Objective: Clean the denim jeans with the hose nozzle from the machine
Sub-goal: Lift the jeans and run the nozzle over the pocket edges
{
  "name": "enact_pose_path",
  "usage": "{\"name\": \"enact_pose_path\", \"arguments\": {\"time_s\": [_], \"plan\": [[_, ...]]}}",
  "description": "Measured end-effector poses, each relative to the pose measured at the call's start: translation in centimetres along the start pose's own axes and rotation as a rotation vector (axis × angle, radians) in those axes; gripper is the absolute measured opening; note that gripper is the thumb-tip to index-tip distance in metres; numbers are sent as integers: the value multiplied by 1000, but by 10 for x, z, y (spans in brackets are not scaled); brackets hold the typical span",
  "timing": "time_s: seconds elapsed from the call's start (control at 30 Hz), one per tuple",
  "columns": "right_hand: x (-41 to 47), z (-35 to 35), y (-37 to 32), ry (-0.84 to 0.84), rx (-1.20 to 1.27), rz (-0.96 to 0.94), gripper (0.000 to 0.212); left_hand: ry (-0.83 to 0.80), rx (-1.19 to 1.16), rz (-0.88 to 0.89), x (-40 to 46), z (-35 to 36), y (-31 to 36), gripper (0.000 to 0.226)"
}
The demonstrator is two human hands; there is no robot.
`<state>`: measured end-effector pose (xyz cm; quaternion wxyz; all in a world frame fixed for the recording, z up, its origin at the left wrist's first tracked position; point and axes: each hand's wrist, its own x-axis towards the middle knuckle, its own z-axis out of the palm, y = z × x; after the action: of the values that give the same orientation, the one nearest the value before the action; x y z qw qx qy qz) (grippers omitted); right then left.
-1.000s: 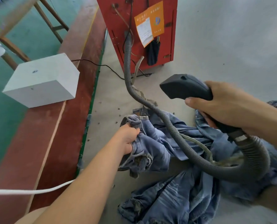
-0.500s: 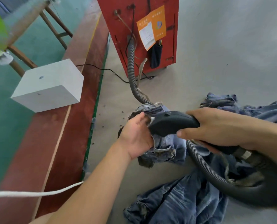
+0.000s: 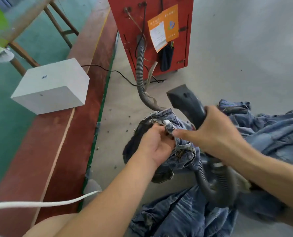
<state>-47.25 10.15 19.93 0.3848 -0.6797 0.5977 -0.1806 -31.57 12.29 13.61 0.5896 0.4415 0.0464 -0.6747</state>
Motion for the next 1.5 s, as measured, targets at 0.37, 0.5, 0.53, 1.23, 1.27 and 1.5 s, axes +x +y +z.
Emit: {"name": "enact_pose_path", "arguments": {"time_s": [0.37,0.5,0.53,1.23,1.27,1.5], "plan": [[26,24,38,196,277,78,29,289,275,119,15,0,-13,13],[39,-5,50,50,642,191,16,722,1152,286,33,-40,12,37],[41,-11,52,0,674,211,16,776,1200,239,30,-42,9,49],[51,-28,48,-168,480,208,26,14,459,213,12,7,-33,26],[50,-33,48,-130,397,187,28,52,430,248,13,7,-29,24],[27,-55,34,21,86,11,13,169,507,414,18,8,-27,15]]}}
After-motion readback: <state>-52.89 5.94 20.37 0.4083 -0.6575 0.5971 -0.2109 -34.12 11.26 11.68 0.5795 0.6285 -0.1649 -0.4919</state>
